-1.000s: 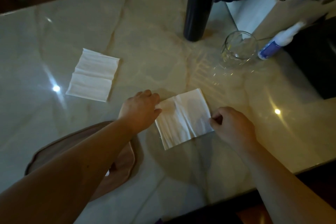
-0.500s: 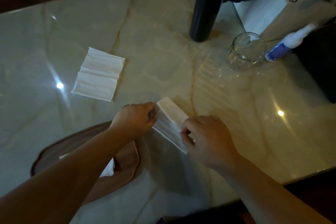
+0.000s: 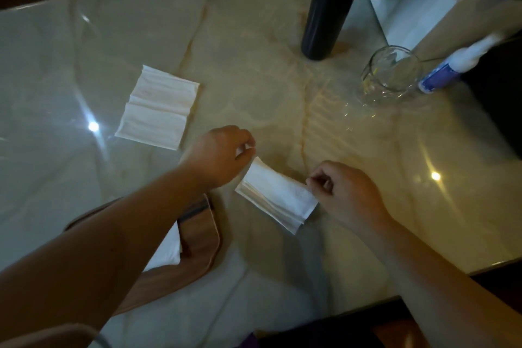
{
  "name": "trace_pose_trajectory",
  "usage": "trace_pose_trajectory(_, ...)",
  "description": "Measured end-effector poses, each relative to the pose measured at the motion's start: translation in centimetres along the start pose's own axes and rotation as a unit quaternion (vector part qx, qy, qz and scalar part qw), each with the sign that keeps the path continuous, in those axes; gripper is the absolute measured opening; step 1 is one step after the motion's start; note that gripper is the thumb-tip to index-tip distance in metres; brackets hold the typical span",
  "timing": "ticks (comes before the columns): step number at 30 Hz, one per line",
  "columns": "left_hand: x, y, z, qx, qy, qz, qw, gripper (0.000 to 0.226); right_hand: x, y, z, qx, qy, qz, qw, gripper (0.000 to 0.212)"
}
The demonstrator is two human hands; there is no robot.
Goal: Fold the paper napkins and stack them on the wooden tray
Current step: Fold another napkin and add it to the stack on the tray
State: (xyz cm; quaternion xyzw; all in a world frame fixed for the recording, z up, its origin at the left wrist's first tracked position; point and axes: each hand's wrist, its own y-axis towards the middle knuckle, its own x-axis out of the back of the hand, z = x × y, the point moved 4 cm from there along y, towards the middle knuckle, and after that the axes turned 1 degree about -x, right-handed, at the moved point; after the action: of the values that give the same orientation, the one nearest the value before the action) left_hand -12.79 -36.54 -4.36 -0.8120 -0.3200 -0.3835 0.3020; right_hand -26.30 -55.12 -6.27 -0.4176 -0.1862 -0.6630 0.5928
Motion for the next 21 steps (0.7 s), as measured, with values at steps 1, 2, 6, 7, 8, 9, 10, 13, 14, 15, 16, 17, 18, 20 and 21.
trace_pose_trajectory(1, -0.5, 0.4, -0.5, -0.016, 0.008, 0.013, 1.0, 0.016, 0.0, 0.2, -0.2, -0.006, -0.001, -0.002, 1.0, 0.006)
trace_pose_trajectory(2, -0.9, 0.7, -0.9, -0.027, 0.02, 0.026, 0.999, 0.018, -0.1, 0.4, -0.4, -0.01, -0.001, 0.0, 1.0, 0.007)
trace_pose_trajectory(6, -1.9, 1.5, -1.2, -0.011, 0.042, 0.06, 0.997, 0.02, -0.2, 0.5, -0.8, -0.022, 0.002, 0.0, 1.0, 0.005)
trace_pose_trajectory(7, -2.0, 1.6, -1.1, -0.009, 0.041, 0.059, 0.997, 0.019, -0.2, 0.5, -1.1, -0.023, 0.009, -0.003, 1.0, 0.003)
trace_pose_trajectory(8, -2.0, 1.7, -0.9, -0.009, 0.041, 0.057, 0.997, 0.019, -0.2, 0.3, -1.4, -0.02, 0.019, -0.002, 1.0, 0.007)
trace_pose_trajectory(9, -1.9, 1.7, -0.5, -0.009, 0.044, 0.06, 0.997, 0.02, -0.3, 0.2, -1.7, -0.009, 0.026, 0.006, 1.0, 0.012)
trace_pose_trajectory(10, -1.8, 1.7, -0.1, -0.013, 0.05, 0.066, 0.996, 0.024, -0.4, 0.0, -2.0, 0.004, 0.024, 0.018, 1.0, 0.017)
trace_pose_trajectory(13, -1.5, 1.6, 0.9, -0.041, 0.066, 0.1, 0.992, 0.031, -0.3, -0.6, -2.4, 0.055, -0.024, 0.045, 0.997, 0.024)
trace_pose_trajectory(14, -1.5, 1.5, 1.2, -0.051, 0.073, 0.11, 0.99, 0.032, -0.4, -0.6, -2.5, 0.072, -0.043, 0.044, 0.996, 0.024)
trace_pose_trajectory(15, -1.6, 1.4, 1.4, -0.06, 0.079, 0.116, 0.988, 0.033, -0.5, -0.6, -2.6, 0.084, -0.057, 0.04, 0.994, 0.024)
trace_pose_trajectory(16, -1.7, 1.4, 1.6, -0.068, 0.084, 0.12, 0.987, 0.034, -0.6, -0.6, -2.6, 0.087, -0.067, 0.037, 0.993, 0.024)
trace_pose_trajectory(17, -1.9, 1.4, 1.5, -0.075, 0.086, 0.12, 0.986, 0.035, -0.8, -0.4, -2.7, 0.089, -0.072, 0.032, 0.993, 0.023)
trace_pose_trajectory(18, -2.1, 1.4, 1.4, -0.084, 0.085, 0.116, 0.986, 0.034, -0.9, -0.2, -2.7, 0.093, -0.072, 0.026, 0.993, 0.021)
trace_pose_trajectory(20, -2.3, 1.5, 1.0, -0.1, 0.084, 0.102, 0.986, 0.03, -1.0, 0.2, -2.4, 0.11, -0.069, 0.013, 0.991, 0.015)
trace_pose_trajectory(21, -2.3, 1.6, 0.9, -0.103, 0.085, 0.093, 0.987, 0.027, -0.9, 0.4, -2.2, 0.12, -0.069, 0.005, 0.99, 0.014)
